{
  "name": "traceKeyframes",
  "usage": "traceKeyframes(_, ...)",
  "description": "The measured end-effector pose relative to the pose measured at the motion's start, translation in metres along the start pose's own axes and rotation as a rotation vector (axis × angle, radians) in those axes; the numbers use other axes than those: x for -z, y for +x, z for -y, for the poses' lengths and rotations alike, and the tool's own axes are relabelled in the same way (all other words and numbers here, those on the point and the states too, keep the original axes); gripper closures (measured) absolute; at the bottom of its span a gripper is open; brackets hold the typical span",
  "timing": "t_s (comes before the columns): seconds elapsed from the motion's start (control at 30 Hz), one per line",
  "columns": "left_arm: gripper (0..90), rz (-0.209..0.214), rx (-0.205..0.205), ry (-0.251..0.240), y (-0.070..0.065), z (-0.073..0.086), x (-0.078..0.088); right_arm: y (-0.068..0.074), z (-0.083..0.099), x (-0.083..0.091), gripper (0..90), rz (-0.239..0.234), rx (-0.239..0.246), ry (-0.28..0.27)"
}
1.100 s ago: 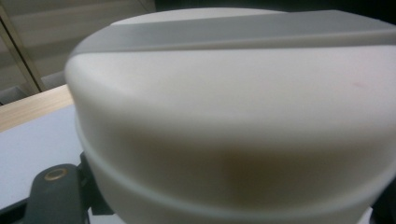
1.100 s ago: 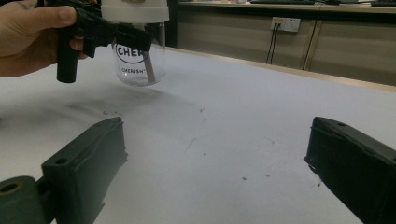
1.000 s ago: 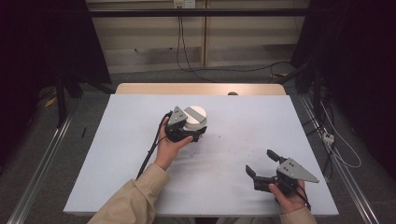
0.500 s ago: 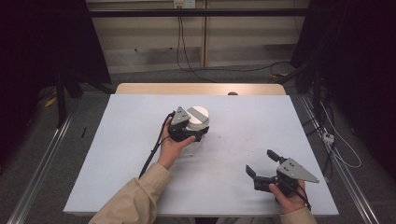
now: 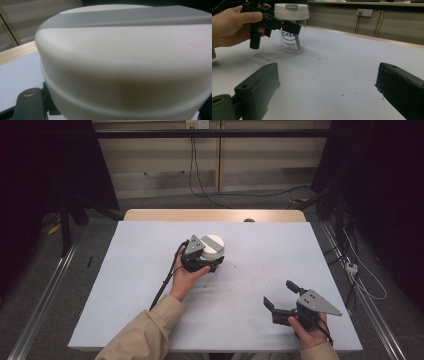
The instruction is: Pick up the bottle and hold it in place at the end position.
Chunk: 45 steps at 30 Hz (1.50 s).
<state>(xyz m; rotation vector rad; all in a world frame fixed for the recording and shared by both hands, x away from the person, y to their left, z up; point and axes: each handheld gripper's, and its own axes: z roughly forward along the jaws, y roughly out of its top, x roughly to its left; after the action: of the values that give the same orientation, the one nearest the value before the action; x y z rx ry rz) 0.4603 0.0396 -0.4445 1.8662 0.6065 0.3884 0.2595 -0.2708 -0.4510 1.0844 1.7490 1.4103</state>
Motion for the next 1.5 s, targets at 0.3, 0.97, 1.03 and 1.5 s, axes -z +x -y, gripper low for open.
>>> traceKeyframes(0.3, 18.5, 0.004, -0.005, -0.007, -0.002, 0.001, -0.004, 0.000, 0.000, 0.000, 4.0, 0.002, -0.004, 0.002)
traceKeyframes(0.97, 18.4, 0.012, -0.025, -0.004, -0.003, 0.008, -0.007, 0.000, 0.001, -0.003, 4.2, -0.001, 0.004, 0.017)
traceKeyframes(1.03, 18.4, 0.012, -0.024, -0.008, -0.003, 0.009, -0.006, 0.000, 0.000, -0.005, 4.3, -0.001, -0.003, 0.018)
traceKeyframes(1.5, 18.5, 0.015, -0.013, -0.032, -0.002, 0.015, -0.003, 0.002, -0.015, -0.027, 4.4, 0.002, -0.008, 0.073)
